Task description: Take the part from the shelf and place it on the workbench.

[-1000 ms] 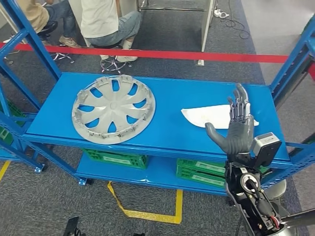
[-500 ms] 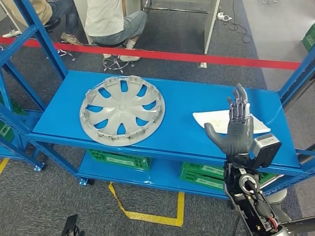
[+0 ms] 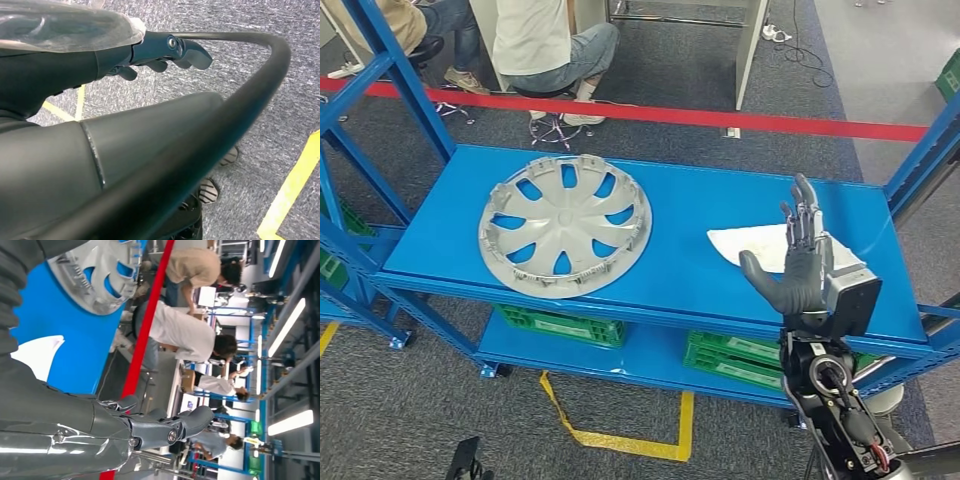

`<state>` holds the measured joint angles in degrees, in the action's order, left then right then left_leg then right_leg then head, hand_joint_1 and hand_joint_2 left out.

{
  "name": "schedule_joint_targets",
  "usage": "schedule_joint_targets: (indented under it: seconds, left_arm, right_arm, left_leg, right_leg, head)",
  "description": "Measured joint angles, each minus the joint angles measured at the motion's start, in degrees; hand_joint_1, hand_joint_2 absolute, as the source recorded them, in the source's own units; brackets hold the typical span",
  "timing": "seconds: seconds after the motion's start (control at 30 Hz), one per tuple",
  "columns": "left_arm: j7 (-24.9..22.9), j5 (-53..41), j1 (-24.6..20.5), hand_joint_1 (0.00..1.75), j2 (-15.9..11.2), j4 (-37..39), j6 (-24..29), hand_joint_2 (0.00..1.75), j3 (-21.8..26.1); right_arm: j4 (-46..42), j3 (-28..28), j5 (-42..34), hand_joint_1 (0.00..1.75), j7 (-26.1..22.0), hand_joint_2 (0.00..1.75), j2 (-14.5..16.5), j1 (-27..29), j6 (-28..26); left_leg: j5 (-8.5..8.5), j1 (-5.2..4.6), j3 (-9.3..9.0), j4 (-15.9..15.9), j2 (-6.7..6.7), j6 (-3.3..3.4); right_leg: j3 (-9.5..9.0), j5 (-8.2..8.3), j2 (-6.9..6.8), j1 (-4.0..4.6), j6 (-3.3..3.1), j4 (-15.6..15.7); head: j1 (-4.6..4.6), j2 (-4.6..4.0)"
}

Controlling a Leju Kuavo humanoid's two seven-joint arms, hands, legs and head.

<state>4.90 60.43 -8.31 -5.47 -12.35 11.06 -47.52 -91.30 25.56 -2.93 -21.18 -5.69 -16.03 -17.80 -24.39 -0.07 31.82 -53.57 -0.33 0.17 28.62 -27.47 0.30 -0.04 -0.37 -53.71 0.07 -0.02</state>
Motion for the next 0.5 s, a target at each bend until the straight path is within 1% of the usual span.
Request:
schedule_joint_targets:
  seconds: [0.13, 0.2, 0.27, 0.37, 0.5]
  left_arm:
    - [-0.03, 0.03, 0.00, 0.00, 0.01, 0.00, -0.03, 0.00, 0.00]
    - [-0.18, 0.16, -0.02, 0.00, 0.02, 0.00, -0.15, 0.00, -0.01]
    - [-0.32, 0.36, -0.02, 0.00, 0.03, 0.00, -0.41, 0.00, -0.02]
    - [-0.35, 0.70, -0.03, 0.00, 0.04, 0.00, -0.81, 0.00, -0.03]
    - [-0.39, 1.24, 0.11, 0.00, 0.11, 0.00, -0.94, 0.00, -0.07]
  right_arm:
    - [0.08, -0.22, 1.30, 0.00, 1.78, 1.75, -0.66, -0.60, 0.28]
    - [0.34, -0.22, 3.55, 0.00, 4.65, 1.75, -1.27, -1.27, 1.01]
    - [1.16, -0.04, 6.81, 0.00, 8.79, 1.75, -2.34, -2.70, 2.62]
    - [4.07, 0.69, 11.07, 0.00, 15.03, 1.75, -4.75, -6.78, 6.41]
    - [8.83, 2.28, 13.83, 0.00, 19.64, 1.75, -8.32, -12.28, 10.61]
  left_leg:
    - [0.01, 0.06, -0.02, 0.05, 0.01, -0.03]
    - [0.02, 0.06, -0.03, 0.07, 0.02, -0.04]
    - [0.02, 0.06, -0.03, 0.09, 0.02, -0.05]
    - [0.04, 0.07, -0.03, 0.11, 0.01, -0.06]
    - [0.04, 0.06, -0.03, 0.11, -0.04, -0.06]
  right_leg:
    - [0.00, -0.01, 0.00, 0.04, -0.02, 0.00]
    - [0.00, -0.01, 0.00, 0.05, -0.02, 0.00]
    - [0.00, -0.01, 0.00, 0.05, -0.02, 0.00]
    - [0.00, -0.01, -0.02, 0.05, -0.02, 0.00]
    - [-0.04, 0.00, -0.09, 0.05, -0.01, 0.00]
  head:
    - [-0.04, -0.01]
    - [-0.08, -0.01]
    - [-0.10, -0.01]
    - [-0.18, -0.01]
    - [-0.05, -0.01]
